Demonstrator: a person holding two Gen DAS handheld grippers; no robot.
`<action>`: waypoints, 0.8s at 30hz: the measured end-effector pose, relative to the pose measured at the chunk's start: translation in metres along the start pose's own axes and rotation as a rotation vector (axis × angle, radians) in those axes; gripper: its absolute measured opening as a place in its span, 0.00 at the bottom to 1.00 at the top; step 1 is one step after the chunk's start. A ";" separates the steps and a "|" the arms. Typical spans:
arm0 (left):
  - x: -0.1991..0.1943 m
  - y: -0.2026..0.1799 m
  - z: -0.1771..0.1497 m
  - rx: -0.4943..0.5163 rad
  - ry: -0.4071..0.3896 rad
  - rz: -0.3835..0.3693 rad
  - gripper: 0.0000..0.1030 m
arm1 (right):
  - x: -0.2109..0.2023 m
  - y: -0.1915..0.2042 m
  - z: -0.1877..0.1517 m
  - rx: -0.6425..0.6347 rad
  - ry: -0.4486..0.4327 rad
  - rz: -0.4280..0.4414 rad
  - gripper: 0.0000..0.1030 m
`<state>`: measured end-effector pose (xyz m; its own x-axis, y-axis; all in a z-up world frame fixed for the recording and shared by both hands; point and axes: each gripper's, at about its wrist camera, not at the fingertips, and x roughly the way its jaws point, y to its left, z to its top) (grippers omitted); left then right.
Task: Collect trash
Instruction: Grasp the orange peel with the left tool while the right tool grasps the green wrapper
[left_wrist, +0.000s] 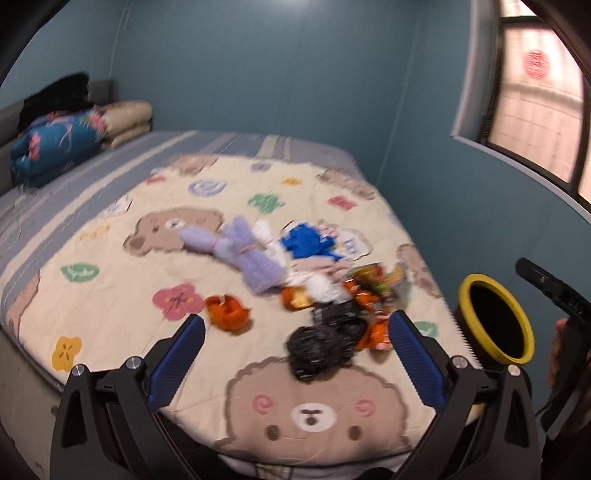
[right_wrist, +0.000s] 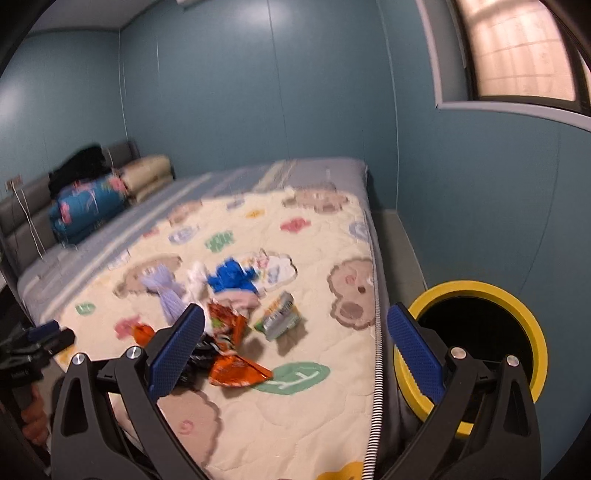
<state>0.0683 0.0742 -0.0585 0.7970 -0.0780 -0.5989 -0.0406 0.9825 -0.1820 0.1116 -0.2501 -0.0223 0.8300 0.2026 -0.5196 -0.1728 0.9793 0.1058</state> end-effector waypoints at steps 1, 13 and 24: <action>0.006 0.009 0.001 -0.017 0.014 -0.001 0.93 | 0.008 -0.002 0.001 0.007 0.021 0.020 0.92; 0.073 0.057 0.017 -0.009 0.143 0.140 0.93 | 0.118 -0.009 0.001 0.032 0.259 0.112 0.92; 0.149 0.072 0.021 -0.049 0.296 0.139 0.93 | 0.201 -0.010 0.012 0.101 0.403 0.107 0.92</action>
<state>0.1969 0.1368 -0.1443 0.5723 0.0033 -0.8200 -0.1711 0.9785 -0.1154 0.2868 -0.2191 -0.1175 0.5335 0.3055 -0.7887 -0.1770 0.9522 0.2491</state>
